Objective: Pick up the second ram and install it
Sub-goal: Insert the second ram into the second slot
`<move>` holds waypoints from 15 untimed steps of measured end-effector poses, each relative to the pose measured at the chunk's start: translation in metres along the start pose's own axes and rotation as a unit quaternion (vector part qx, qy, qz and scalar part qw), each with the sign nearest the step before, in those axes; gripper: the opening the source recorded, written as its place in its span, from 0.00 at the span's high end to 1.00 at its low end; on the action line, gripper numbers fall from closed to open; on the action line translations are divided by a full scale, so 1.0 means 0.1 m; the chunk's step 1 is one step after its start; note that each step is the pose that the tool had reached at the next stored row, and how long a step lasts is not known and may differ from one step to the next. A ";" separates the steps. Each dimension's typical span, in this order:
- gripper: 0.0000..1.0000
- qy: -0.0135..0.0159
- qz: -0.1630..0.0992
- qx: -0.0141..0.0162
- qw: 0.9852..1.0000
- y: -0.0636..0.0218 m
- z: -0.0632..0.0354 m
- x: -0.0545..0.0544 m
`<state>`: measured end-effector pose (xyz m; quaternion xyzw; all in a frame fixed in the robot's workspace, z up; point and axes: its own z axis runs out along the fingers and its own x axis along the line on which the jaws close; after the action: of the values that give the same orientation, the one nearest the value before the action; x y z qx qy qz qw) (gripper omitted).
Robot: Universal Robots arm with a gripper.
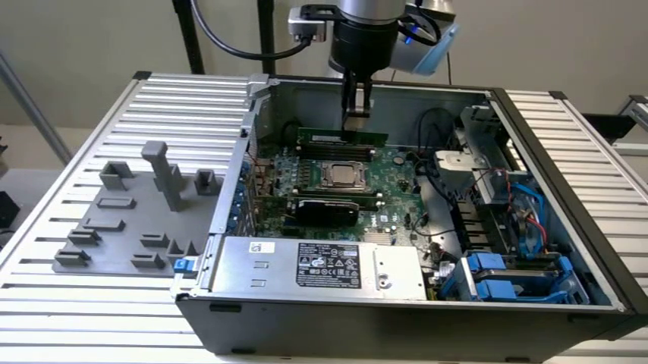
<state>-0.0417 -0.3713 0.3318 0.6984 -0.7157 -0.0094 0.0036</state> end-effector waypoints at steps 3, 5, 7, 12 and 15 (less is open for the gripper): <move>1.00 0.000 0.000 0.000 1.000 0.000 0.000 0.00; 1.00 0.000 0.000 0.000 1.000 -0.001 0.011 0.00; 1.00 0.000 0.000 0.002 1.000 -0.001 0.046 0.00; 1.00 0.000 0.000 0.002 1.000 -0.002 0.137 0.00; 1.00 0.000 0.000 0.002 1.000 -0.003 0.190 0.01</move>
<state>-0.0418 -0.3723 0.3127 0.6984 -0.7157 -0.0074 0.0023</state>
